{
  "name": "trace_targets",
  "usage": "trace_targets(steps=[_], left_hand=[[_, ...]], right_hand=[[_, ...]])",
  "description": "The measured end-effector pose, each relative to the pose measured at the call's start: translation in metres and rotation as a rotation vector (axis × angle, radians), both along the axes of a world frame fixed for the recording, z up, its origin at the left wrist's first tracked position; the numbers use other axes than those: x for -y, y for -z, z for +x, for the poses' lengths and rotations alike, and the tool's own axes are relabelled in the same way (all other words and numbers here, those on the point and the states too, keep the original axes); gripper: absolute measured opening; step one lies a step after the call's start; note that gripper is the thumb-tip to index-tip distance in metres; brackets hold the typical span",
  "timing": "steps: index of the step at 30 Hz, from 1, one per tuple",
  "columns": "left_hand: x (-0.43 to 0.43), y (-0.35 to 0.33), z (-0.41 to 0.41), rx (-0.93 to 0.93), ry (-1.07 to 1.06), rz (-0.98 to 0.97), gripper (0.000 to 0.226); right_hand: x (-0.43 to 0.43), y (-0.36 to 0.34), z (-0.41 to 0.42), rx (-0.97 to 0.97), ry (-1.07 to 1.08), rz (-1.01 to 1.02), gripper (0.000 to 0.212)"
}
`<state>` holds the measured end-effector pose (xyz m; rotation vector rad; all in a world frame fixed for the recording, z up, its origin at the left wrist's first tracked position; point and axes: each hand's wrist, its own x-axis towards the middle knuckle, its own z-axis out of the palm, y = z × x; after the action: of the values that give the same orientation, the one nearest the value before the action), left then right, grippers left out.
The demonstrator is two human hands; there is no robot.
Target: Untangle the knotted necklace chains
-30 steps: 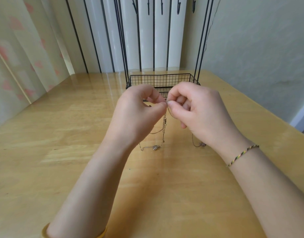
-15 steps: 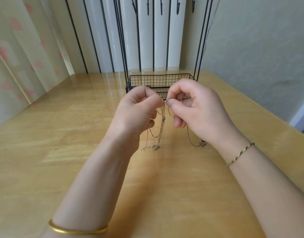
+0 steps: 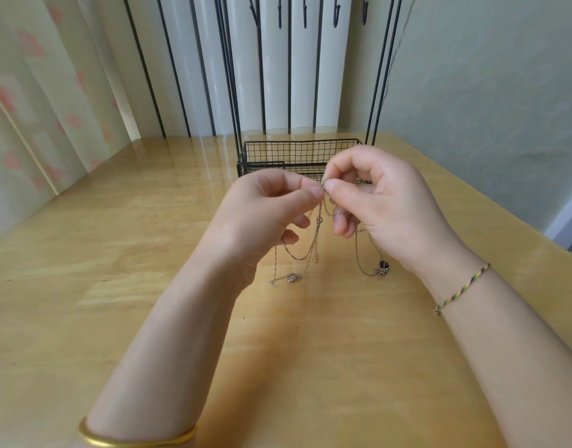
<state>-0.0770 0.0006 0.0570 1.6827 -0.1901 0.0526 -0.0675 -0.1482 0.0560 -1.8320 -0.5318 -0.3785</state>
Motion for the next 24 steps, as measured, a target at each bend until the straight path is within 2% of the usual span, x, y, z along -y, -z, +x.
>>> trace_targets(steps=[3, 8, 17, 21, 24], left_hand=[[0.002, 0.002, 0.000, 0.042, -0.016, 0.027, 0.012], [0.002, 0.002, 0.001, 0.008, -0.005, -0.006, 0.013], [0.000, 0.001, 0.008, -0.064, -0.116, -0.428, 0.021], [-0.001, 0.004, 0.010, -0.051, -0.187, -0.354, 0.019], [-0.002, 0.002, 0.009, -0.095, -0.146, -0.354, 0.014]], right_hand=[[-0.001, 0.000, 0.000, -0.007, -0.010, 0.004, 0.020], [0.000, 0.000, 0.000, -0.011, -0.013, -0.003, 0.020], [0.000, 0.001, 0.002, -0.075, -0.032, 0.024, 0.020], [0.001, 0.002, 0.003, -0.128, -0.041, 0.086, 0.020], [0.003, 0.002, 0.004, -0.160, -0.050, 0.143, 0.021]])
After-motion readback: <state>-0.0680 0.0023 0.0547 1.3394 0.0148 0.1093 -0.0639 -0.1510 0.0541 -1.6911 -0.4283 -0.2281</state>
